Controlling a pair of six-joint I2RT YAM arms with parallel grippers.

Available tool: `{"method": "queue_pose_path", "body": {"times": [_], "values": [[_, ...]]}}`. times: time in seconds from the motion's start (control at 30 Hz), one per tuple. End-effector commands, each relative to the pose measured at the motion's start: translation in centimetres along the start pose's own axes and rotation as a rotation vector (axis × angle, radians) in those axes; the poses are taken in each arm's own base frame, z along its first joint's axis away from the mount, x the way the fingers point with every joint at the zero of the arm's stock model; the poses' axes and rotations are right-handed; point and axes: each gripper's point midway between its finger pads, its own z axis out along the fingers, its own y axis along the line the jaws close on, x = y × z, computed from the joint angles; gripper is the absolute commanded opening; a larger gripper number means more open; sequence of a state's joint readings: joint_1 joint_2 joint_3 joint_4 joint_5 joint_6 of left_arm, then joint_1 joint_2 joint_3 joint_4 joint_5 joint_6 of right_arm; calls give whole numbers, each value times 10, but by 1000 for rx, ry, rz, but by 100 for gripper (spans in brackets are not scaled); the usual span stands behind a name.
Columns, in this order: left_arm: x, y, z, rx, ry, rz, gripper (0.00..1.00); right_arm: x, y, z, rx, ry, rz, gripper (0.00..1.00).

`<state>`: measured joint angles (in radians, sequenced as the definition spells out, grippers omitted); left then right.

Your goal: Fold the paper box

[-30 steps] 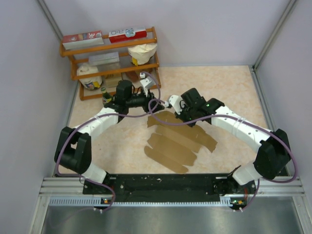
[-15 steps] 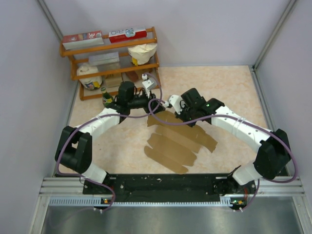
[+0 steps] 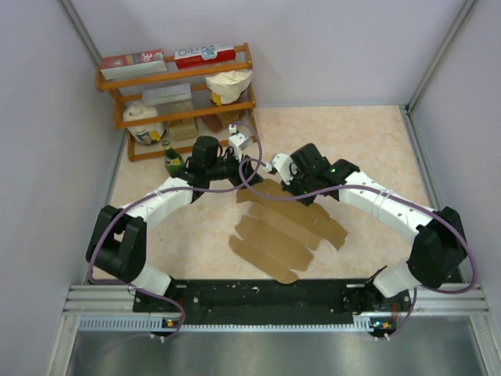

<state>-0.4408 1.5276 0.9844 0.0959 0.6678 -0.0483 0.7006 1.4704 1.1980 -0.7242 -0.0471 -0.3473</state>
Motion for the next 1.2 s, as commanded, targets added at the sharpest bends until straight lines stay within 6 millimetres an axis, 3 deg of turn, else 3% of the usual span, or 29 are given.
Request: {"method": "queue_pose_path", "body": {"times": [0.0, 0.83, 1.17], "values": [[-13, -5, -9, -28, -36, 57, 43, -12, 2, -7, 13, -60, 12, 0], [-9, -18, -2, 81, -21, 67, 51, -14, 8, -2, -22, -66, 26, 0], [13, -22, 13, 75, 61, 99, 52, -9, 11, 0, -33, -54, 20, 0]]}}
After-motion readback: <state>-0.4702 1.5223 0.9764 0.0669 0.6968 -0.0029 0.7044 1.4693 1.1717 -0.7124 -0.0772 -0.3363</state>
